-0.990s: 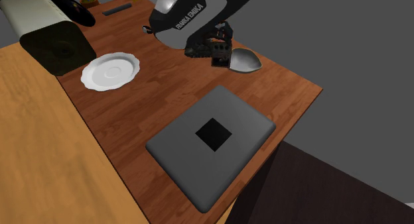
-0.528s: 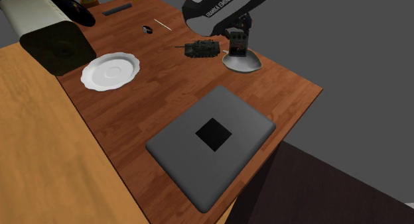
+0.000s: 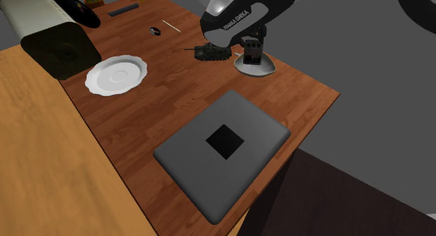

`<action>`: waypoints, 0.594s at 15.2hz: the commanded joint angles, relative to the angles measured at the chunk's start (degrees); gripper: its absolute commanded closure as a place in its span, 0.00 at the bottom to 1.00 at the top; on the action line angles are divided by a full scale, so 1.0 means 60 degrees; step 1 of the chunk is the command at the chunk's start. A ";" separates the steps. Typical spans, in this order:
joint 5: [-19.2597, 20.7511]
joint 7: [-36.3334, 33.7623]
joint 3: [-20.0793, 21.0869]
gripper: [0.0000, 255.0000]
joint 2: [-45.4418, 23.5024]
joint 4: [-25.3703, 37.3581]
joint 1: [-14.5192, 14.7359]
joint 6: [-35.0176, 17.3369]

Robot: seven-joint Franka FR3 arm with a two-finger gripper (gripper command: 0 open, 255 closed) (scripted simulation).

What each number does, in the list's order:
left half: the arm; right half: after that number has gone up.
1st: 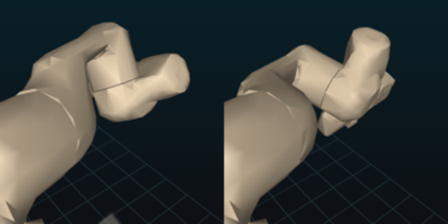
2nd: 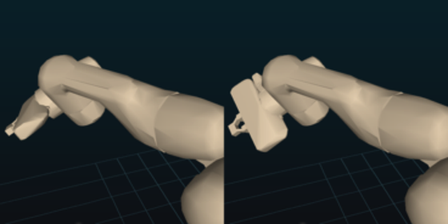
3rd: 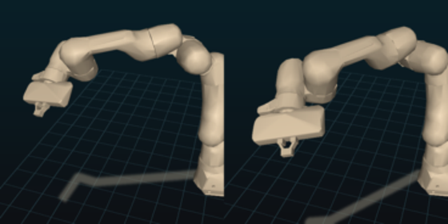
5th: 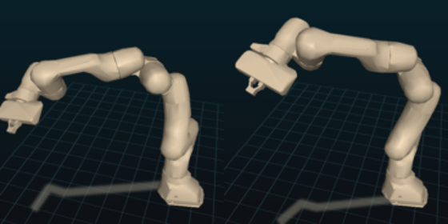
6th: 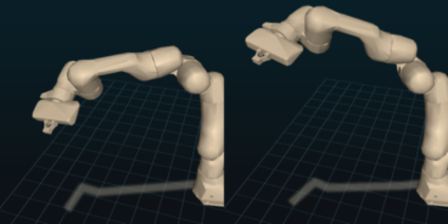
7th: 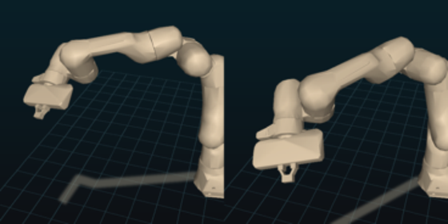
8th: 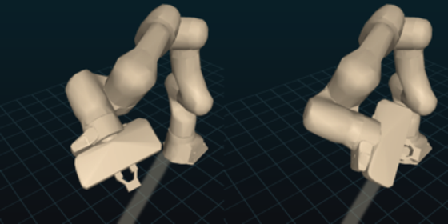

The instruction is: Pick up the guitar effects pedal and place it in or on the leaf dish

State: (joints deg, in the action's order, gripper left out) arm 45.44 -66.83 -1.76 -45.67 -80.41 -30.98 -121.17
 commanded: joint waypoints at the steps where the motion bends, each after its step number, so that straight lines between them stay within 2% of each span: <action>1: 0.0030 -0.0082 -0.0019 1.00 -0.0195 0.0086 0.0005 -0.0089; 9: 0.0180 -0.0463 -0.0109 1.00 -0.0901 0.0285 0.0029 -0.0486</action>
State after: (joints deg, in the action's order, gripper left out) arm 46.41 -69.33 -2.34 -50.39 -78.99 -30.82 -123.76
